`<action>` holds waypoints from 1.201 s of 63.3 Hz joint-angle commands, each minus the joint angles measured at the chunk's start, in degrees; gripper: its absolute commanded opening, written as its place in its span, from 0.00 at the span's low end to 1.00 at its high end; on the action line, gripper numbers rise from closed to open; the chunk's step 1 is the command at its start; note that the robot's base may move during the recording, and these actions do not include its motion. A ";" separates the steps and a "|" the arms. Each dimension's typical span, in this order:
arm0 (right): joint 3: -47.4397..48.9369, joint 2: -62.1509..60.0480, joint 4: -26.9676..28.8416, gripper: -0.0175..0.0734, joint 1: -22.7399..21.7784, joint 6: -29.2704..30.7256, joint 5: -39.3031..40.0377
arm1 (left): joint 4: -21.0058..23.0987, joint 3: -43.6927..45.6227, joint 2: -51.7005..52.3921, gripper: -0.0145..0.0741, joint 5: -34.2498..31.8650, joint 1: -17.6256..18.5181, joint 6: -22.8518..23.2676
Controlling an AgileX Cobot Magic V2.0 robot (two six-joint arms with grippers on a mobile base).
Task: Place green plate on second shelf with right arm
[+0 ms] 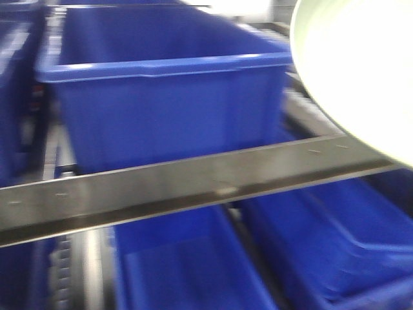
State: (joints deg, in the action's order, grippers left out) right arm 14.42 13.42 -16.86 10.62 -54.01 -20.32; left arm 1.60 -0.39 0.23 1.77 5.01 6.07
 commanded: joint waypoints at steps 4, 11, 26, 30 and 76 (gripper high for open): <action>1.72 0.64 -0.94 0.25 -0.42 -0.03 6.17 | 0.47 -2.34 1.05 0.31 -5.08 0.40 0.19; 1.72 0.64 -0.94 0.25 -0.42 -0.03 6.17 | 0.47 -2.34 1.05 0.31 -5.08 0.40 0.19; 1.72 0.64 -0.94 0.25 -0.42 -0.03 6.17 | 0.47 -2.34 1.05 0.31 -5.08 0.40 0.19; 1.72 0.64 -0.94 0.25 -0.42 -0.03 6.17 | 0.47 -2.34 1.05 0.31 -5.08 0.40 0.19; 1.72 0.64 -2.12 0.25 -0.42 -0.03 13.19 | 0.47 -2.34 1.05 0.31 -5.08 0.40 0.19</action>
State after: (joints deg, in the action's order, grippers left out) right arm 14.25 13.42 -17.39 10.62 -54.01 -16.65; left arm 1.60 -0.39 0.23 1.77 5.01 6.07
